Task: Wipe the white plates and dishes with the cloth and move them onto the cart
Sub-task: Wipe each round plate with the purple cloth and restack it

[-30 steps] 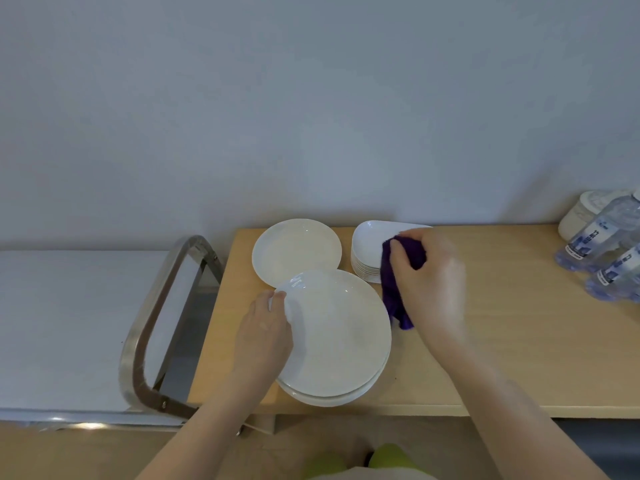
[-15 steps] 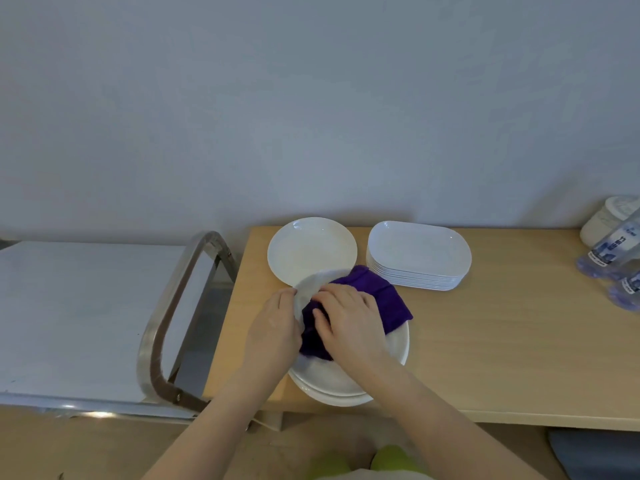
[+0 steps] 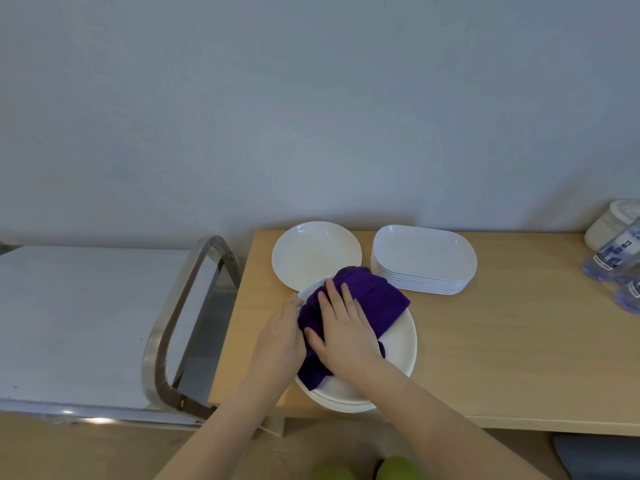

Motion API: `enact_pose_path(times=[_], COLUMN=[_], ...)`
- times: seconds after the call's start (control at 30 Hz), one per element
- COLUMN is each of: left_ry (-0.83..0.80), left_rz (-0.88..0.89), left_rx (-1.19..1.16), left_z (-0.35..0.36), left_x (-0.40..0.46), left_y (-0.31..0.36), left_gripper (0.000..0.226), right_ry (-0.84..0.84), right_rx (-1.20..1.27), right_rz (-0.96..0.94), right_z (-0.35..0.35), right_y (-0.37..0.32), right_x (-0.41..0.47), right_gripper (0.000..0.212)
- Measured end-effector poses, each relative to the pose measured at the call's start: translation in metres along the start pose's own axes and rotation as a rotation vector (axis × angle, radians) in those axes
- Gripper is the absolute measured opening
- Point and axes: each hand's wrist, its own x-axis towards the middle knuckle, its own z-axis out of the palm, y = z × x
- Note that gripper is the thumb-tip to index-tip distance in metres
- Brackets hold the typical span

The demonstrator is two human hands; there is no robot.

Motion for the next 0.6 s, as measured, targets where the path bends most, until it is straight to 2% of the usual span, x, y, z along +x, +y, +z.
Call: enact_pose_path(times=[0.1,0.2,0.3,0.47,0.6], left_ry=[-0.005,-0.013,0.005,0.023,0.040], left_rz=[0.030,0.085,0.149,0.191,0.192], left_rx=[0.046,0.185,0.283,0.297,0.233], left_z=[0.002,0.004,0.002,-0.002,-0.002], left_x=[0.000,0.002,0.003,0.004,0.000], left_y=[0.000,0.002,0.003,-0.004,-0.004], left_gripper=[0.043,0.040,0.037,0.036,0.037], right_ry=[-0.040,-0.054,-0.018,-0.007,-0.065], right_rx=[0.003,0.022,-0.044,-0.039,-0.025], right_rz=[-0.140,-0.199,-0.145,0.113,-0.016], right_z=[0.000,-0.004,-0.008,-0.004,0.000], right_y=[0.002,0.010,0.021,0.024,0.020], right_x=[-0.007,-0.009,-0.011,-0.014,-0.015], right_gripper=[0.065,0.064,0.071,0.084,0.076])
